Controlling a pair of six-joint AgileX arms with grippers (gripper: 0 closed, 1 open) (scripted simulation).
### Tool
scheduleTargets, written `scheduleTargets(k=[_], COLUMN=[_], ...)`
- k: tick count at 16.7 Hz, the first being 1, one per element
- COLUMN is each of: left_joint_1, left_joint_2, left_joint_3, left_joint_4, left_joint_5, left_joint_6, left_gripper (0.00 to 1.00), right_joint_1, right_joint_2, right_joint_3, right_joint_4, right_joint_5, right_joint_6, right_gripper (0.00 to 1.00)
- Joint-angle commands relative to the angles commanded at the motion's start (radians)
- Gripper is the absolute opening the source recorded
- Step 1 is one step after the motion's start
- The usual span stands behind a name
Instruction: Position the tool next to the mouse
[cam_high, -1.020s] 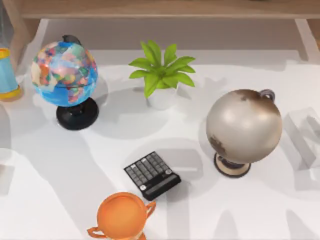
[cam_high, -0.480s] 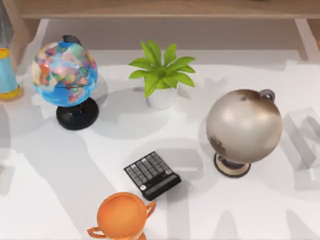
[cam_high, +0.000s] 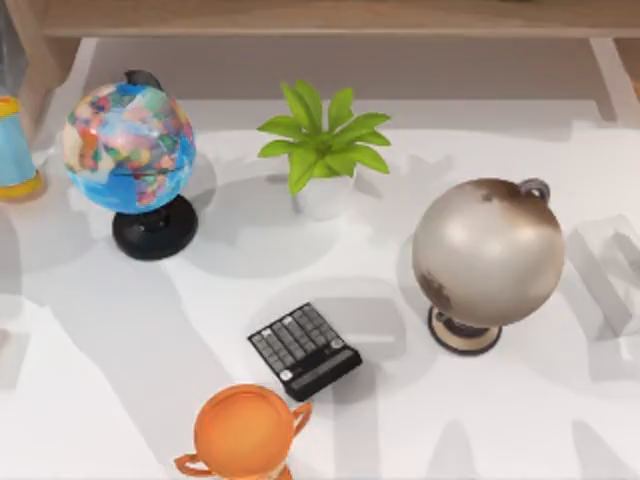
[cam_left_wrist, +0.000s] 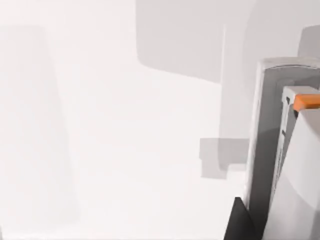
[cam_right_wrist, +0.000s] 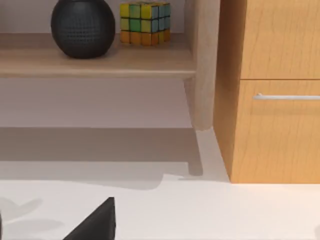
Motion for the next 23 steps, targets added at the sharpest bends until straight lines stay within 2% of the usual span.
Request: scheduleTargets(k=[18, 23], left_joint_1=[0.001, 0.001], left_joint_2=[0.051, 0.051], left_joint_3=[-0.073, -0.073], left_joint_4=[0.057, 0.057], left_joint_5=[0.004, 0.004], left_joint_6=[0.003, 0.003], left_gripper=[0.00, 0.38], right_joint_1=[0.000, 0.000], right_joint_2=[0.000, 0.000], right_joint_3=[0.000, 0.000], right_joint_4=[0.000, 0.000], right_joint_5=[0.000, 0.000], right_joint_6=[0.000, 0.000], right_gripper=[1.00, 1.00])
